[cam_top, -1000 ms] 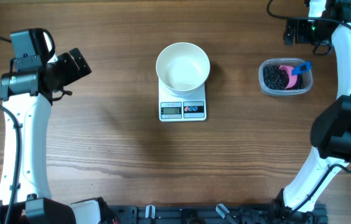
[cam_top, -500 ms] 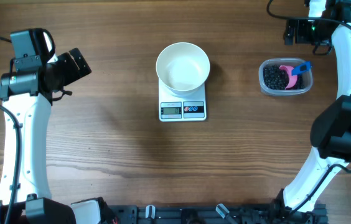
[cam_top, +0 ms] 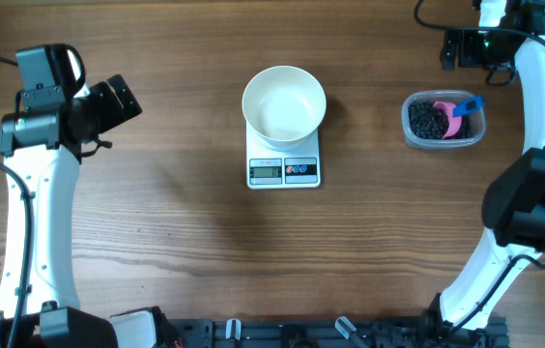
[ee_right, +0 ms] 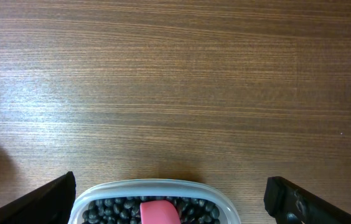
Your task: Scoop item into bowl and weigh 150g on scale
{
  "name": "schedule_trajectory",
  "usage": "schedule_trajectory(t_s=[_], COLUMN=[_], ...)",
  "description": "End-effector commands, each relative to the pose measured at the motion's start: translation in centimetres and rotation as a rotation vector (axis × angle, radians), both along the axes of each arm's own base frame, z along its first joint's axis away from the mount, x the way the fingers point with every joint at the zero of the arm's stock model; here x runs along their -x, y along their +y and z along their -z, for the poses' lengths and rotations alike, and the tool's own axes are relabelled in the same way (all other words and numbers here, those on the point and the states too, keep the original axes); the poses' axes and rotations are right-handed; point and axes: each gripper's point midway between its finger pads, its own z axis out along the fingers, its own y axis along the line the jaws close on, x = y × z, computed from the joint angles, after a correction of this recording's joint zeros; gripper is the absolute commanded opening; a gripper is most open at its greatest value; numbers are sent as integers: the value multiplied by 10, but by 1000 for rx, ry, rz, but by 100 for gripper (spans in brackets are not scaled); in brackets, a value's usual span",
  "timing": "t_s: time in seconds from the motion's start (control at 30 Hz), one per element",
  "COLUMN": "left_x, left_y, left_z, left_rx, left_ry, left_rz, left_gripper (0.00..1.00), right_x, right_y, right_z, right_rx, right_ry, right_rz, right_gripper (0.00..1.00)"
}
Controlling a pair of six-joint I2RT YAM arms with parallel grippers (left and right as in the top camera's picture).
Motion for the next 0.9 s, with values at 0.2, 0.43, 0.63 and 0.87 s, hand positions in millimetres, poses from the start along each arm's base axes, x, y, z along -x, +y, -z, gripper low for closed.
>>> schedule_trajectory(t_s=[0.2, 0.43, 0.63, 0.87], left_x=[-5, -2, 56, 45], left_y=[2, -119, -159, -161], left_z=[-12, -54, -30, 24], left_rx=[2, 180, 250, -307], left_ry=[-55, -352, -213, 89], left_rz=[-12, 902, 1156, 1252], left_gripper=[100, 100, 100, 100], right_x=[-2, -2, -2, -2], right_y=[-1, -1, -1, -1], right_z=[-19, -19, -19, -19], right_rx=[8, 8, 8, 8], right_ry=[-42, -42, -42, -42], right_rz=[14, 14, 14, 14], right_gripper=[100, 100, 100, 100])
